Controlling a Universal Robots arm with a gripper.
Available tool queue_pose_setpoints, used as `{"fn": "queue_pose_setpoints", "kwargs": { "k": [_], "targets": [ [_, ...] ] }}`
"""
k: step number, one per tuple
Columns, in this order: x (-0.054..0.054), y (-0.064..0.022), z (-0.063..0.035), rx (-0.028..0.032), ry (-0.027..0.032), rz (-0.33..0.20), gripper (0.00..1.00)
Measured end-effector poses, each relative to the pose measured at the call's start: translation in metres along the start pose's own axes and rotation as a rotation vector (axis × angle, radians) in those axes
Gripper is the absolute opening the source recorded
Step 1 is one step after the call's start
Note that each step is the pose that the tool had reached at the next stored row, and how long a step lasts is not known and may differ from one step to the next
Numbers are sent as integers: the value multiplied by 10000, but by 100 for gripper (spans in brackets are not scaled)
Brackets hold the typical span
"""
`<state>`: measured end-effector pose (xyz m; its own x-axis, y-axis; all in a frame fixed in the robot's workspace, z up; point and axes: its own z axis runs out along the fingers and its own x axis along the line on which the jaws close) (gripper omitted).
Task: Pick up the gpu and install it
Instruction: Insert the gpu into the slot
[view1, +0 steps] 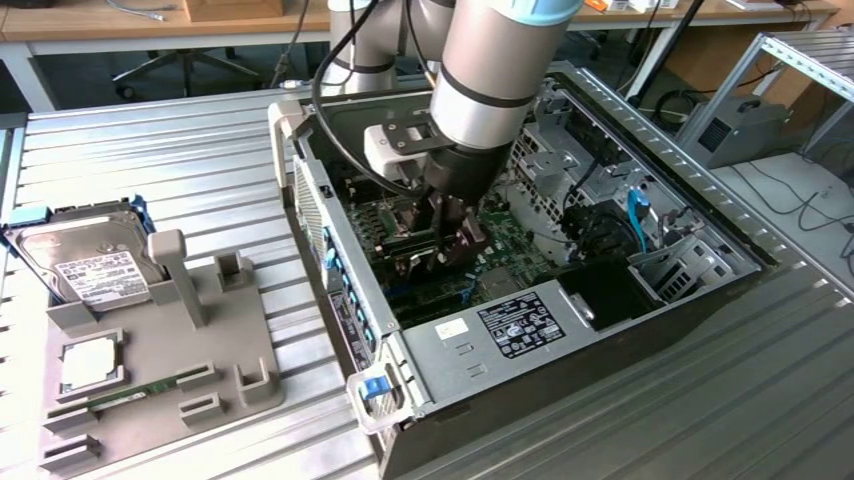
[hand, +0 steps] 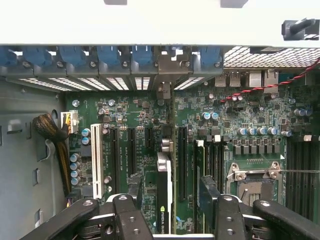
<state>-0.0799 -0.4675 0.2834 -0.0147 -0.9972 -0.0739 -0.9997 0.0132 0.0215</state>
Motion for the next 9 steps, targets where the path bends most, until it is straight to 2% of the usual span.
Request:
{"fn": "queue_pose_setpoints", "kwargs": {
  "k": [5, 9],
  "targets": [
    [0, -19, 8, 1, -1, 2, 58],
    [6, -21, 78, 6, 1, 0, 58]
  ]
}}
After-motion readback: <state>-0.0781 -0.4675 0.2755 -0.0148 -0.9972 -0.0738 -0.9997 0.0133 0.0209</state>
